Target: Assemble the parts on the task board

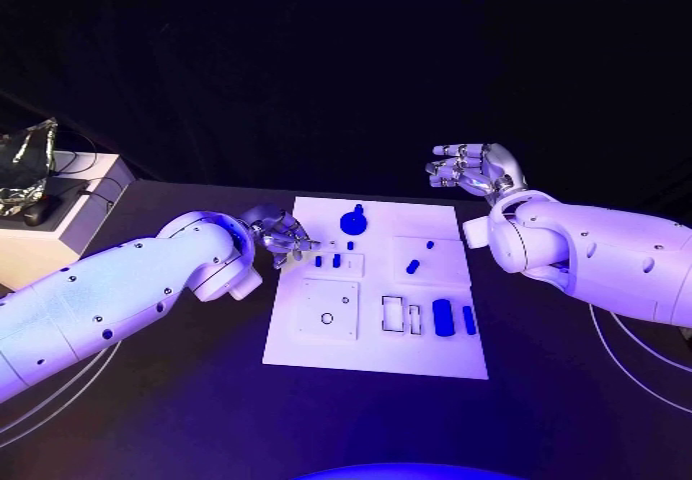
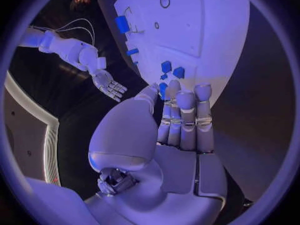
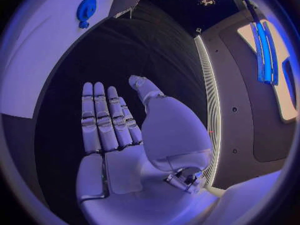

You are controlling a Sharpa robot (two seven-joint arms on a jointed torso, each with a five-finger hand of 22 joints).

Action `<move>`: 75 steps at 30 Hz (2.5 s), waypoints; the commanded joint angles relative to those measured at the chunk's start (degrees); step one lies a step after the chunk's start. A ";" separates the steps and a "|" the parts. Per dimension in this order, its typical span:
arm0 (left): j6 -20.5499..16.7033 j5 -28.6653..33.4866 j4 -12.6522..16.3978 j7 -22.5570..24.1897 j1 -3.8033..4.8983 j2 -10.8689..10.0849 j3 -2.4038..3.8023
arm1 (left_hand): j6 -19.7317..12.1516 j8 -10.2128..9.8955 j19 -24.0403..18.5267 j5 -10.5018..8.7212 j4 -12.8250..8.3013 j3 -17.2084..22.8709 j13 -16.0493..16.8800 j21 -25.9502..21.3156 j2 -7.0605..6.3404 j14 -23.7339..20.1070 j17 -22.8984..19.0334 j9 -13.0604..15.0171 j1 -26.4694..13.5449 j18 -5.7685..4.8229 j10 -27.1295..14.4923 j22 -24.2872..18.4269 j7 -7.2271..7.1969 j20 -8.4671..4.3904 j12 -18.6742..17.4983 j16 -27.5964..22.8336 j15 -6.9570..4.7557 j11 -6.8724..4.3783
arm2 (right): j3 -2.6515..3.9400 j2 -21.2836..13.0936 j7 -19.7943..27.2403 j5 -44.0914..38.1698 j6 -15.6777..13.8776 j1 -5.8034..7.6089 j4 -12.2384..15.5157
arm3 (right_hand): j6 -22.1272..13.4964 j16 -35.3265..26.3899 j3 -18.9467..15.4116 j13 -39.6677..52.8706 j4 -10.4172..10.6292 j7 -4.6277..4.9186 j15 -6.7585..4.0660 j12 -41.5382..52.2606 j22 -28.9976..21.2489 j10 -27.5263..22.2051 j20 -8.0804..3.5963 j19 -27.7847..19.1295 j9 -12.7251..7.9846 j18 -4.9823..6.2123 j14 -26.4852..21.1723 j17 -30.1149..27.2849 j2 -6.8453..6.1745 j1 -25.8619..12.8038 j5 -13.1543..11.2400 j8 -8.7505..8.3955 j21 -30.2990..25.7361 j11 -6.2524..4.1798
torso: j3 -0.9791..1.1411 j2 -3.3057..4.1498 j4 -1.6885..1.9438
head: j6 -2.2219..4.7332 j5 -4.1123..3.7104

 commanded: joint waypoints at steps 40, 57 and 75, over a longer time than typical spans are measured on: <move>2.20 -5.29 -2.48 -4.71 -1.66 2.80 -0.29 | 2.83 -1.53 2.48 -0.34 3.12 -16.32 6.42 6.99 2.26 3.67 9.41 3.94 -0.97 -1.01 2.39 2.89 -0.93 -0.39 -1.70 -0.08 -0.56 -0.57 | 0.01 -0.11 0.51 -0.24 0.73 -0.23 0.16 | 0.40 -0.08 0.41 -0.08 0.04 0.91 -0.21 -0.08 -0.01 -0.21 0.04 -0.42 -0.02 -0.25 -0.20 -0.05 -0.01 -0.53 0.17 -0.13 -0.05 -0.21 | 0.11 0.05 -0.05 | -0.24 -0.11; 2.77 -5.53 -4.43 -5.76 -1.65 4.03 -0.49 | 2.75 -0.66 2.61 -0.16 1.67 -15.50 6.89 7.75 3.03 3.92 10.02 5.54 -0.53 -1.22 2.56 3.22 -1.29 -0.60 -1.60 0.19 -0.77 -0.82 | 0.01 -0.03 0.52 -0.24 0.77 -0.23 0.15 | 0.40 -0.08 0.41 -0.08 0.04 0.91 -0.21 -0.08 -0.01 -0.21 0.04 -0.42 -0.02 -0.25 -0.20 -0.05 -0.01 -0.53 0.17 -0.13 -0.05 -0.21 | 0.07 0.09 -0.06 | -0.31 -0.17; 3.93 -5.51 -5.27 -6.04 -1.62 4.89 -0.61 | 2.74 -1.09 2.55 -0.13 0.59 -13.01 7.04 8.05 3.45 3.83 10.27 5.99 1.35 -1.33 2.45 3.34 -1.38 -0.65 -1.75 0.26 -0.88 -0.88 | 0.01 0.02 0.50 -0.24 0.79 -0.23 0.19 | 0.51 -0.09 0.74 -0.08 0.08 0.88 -0.22 -0.09 -0.01 -0.18 0.02 -0.41 -0.01 -0.27 -0.21 -0.06 -0.07 -0.60 0.19 -0.12 -0.05 -0.23 | 0.12 0.06 -0.08 | -0.50 -0.21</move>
